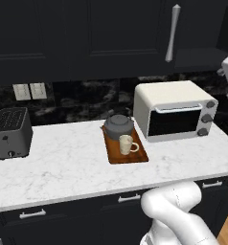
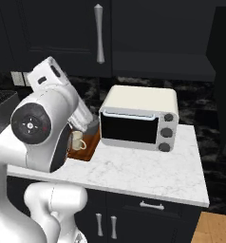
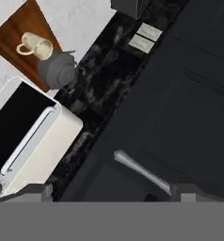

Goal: Pick the kettle from the counter and place it on the tray. Then pick the mug from the cabinet and place it on the tray. Then close the cabinet doors.

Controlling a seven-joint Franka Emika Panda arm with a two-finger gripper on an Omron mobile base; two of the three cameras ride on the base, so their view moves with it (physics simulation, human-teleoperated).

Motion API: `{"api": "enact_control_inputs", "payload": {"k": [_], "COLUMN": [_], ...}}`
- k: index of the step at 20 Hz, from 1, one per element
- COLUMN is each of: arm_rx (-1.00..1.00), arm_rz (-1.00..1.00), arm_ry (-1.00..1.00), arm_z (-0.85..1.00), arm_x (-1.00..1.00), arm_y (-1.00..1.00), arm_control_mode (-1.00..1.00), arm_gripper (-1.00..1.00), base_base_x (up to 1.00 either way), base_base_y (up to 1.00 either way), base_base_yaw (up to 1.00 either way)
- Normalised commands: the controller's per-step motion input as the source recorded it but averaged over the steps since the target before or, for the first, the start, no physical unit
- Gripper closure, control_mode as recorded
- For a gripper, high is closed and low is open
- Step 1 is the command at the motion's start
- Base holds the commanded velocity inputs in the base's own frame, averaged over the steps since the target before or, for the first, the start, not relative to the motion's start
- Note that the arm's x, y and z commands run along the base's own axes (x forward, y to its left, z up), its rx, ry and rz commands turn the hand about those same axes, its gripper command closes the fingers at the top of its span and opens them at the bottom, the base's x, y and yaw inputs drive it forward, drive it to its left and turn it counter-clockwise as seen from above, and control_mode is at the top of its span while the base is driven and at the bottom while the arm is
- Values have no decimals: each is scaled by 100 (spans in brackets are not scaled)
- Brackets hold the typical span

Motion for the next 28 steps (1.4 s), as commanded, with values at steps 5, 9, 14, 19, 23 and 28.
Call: {"api": "enact_control_inputs", "payload": {"k": [5,9,14,19,23,28], "arm_rx": [14,25,24,12,10,5], "arm_rz": [-43,-42,-44,-46,-37,-33], "arm_ry": [-13,0,0,0,0,0], "arm_z": [1,3,0,0,0,0], "arm_x": [0,-1,0,-11,-34,-38], "arm_y": [-71,-86,-85,-75,-71,-61], "arm_control_mode": [-100,-100,-100,-100,-100,-100], "arm_gripper": [-100,-100,-100,-100,-100,-100], "base_base_x": [0,0,0,0,0,0], "base_base_y": [0,0,0,0,0,0], "base_base_yaw": [0,0,0,0,0,0]}}
